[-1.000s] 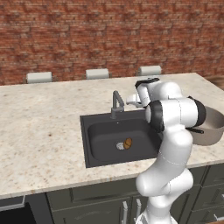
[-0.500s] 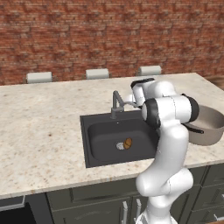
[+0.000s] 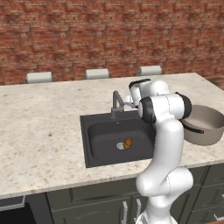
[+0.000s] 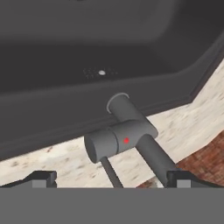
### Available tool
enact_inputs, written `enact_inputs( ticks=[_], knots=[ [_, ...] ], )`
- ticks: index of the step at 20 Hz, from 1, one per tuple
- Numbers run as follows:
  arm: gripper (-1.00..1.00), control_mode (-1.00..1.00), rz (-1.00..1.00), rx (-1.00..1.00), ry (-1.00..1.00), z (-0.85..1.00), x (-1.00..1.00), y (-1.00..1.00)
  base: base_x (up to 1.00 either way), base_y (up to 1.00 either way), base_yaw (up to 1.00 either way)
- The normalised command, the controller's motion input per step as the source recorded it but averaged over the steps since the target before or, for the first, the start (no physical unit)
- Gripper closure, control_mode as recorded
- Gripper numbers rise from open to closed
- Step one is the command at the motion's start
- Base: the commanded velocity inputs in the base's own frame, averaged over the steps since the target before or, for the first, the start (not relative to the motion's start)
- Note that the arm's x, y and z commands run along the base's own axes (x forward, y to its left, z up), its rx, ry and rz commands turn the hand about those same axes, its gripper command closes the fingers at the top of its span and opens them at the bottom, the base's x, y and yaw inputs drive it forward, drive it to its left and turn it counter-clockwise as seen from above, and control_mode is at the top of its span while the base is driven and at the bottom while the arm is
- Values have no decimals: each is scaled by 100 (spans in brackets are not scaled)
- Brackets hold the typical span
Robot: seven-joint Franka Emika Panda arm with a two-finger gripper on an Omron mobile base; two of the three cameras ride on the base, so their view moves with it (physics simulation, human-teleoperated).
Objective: Dump the potato from the pot into the sink. Then turn on the water and wash the potato. Then turn off the water and put the potato back in the pot.
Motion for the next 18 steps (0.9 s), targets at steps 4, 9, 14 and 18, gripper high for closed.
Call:
enact_inputs(
  ticks=[4, 9, 14, 18],
  knots=[
    [-100, -100, 0, 0, 0, -17, 27, 0, 0, 0, 0],
    [-100, -100, 0, 0, 0, -14, 26, 2, 0, 0, 0],
    [-100, -100, 0, 0, 0, -11, 19, 10, 0, 0, 0],
    [-100, -100, 0, 0, 0, -18, 19, 9, 0, 0, 0]
  ],
)
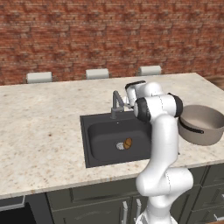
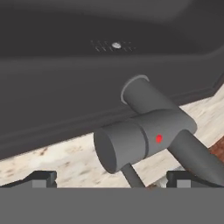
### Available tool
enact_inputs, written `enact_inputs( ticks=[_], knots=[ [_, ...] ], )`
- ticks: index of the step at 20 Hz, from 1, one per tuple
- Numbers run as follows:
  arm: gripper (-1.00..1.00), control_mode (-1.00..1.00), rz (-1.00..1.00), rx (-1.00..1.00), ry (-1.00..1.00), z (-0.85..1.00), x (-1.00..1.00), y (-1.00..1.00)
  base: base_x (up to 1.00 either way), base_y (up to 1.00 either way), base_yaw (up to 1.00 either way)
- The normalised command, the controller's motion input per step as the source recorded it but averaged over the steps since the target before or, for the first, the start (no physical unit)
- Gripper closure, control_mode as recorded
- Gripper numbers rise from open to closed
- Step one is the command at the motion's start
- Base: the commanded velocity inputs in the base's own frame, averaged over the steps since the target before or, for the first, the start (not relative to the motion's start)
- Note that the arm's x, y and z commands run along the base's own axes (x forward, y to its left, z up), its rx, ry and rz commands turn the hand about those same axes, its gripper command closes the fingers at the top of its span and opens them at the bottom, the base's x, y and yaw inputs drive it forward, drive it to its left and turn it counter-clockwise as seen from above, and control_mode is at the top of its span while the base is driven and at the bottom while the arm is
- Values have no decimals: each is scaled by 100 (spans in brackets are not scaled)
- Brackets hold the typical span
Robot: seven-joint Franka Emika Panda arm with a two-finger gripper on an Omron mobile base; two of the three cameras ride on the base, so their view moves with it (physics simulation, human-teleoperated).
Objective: Dump the potato from the pot into the sink. Then turn on the water and wash the potato. Then turn off the water and put the potato back in the pot.
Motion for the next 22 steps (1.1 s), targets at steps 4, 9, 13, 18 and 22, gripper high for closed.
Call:
enact_inputs(
  ticks=[4, 9, 13, 18, 22],
  knots=[
    [-100, -100, 0, 0, 0, -23, 23, 0, 0, 0, 0],
    [-100, -100, 0, 0, 0, -18, 22, 0, 0, 0, 0],
    [-100, -100, 0, 0, 0, -14, 22, 0, 0, 0, 0],
    [-100, -100, 0, 0, 0, -15, 13, 1, 0, 0, 0],
    [100, -100, 0, 0, 0, -15, 10, 0, 0, 0, 0]
  ],
)
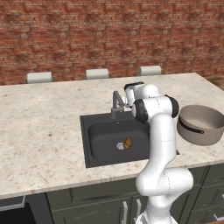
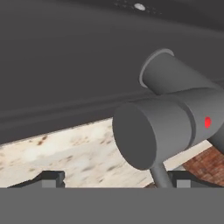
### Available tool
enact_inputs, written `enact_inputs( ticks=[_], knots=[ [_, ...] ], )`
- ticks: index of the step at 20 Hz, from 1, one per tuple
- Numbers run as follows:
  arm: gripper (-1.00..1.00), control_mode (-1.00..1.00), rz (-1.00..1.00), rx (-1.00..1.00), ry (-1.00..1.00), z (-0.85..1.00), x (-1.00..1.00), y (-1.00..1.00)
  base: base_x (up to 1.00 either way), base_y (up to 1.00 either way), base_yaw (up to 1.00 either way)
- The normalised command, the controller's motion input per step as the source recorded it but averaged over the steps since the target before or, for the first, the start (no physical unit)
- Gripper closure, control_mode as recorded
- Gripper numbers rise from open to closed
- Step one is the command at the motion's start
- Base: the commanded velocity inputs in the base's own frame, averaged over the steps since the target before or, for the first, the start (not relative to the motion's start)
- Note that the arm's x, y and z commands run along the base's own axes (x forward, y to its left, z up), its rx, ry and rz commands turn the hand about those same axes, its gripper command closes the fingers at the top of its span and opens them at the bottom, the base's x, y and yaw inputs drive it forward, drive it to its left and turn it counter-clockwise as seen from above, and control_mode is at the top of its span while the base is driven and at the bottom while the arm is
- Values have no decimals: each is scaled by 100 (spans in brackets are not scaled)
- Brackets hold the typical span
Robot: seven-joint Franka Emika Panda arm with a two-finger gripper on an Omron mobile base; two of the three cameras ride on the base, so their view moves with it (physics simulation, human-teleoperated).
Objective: Dump the potato from the pot into the sink. Then turn on the water and wash the potato. Then turn off the water and put the potato back in the pot.
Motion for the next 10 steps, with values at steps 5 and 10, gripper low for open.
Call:
enact_inputs(
  ticks=[5, 10],
  knots=[
    [100, -100, 0, 0, -2, -21, 1, -13, 0, 0, 0],
    [100, -100, 0, 0, -1, -25, 0, -16, 0, 0, 0]
  ],
)
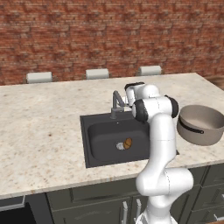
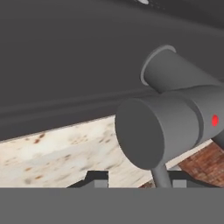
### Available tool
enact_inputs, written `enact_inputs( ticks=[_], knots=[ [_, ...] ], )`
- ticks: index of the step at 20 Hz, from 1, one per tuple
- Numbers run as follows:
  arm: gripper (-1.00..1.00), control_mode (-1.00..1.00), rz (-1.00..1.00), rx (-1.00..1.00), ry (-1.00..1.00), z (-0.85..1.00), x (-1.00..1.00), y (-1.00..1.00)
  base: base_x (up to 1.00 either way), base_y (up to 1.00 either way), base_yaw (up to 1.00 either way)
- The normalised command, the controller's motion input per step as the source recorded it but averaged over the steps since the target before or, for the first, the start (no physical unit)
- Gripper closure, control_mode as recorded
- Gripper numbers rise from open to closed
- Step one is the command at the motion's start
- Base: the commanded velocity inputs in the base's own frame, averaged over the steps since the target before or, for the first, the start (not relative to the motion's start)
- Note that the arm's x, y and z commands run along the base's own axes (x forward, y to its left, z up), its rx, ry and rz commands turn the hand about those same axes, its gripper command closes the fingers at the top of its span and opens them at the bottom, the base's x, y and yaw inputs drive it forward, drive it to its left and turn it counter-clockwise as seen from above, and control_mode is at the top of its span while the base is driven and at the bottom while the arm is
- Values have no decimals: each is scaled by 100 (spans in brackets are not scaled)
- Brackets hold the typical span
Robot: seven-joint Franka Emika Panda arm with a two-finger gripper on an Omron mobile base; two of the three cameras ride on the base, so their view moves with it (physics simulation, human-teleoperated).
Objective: Dump the potato from the pot into the sink. Then turn on the water and wash the potato. Then turn off the water and put the potato back in the pot.
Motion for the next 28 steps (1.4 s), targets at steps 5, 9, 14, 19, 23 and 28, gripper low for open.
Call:
enact_inputs(
  ticks=[5, 9, 14, 19, 23, 28],
  knots=[
    [100, -100, 0, 0, 0, -34, 0, -28, 0, 0, 0],
    [100, -100, 0, 1, -3, -41, 0, -46, 0, 0, 0],
    [100, -100, 0, 1, -4, -44, 0, -45, 0, 0, 0],
    [100, -100, 0, 0, -4, -51, 0, -44, 0, 0, 0],
    [100, -100, -1, 0, -3, -57, -3, -55, 0, 0, 0],
    [100, -100, -3, 0, 0, -59, -5, -65, 0, 0, 0]
  ],
)
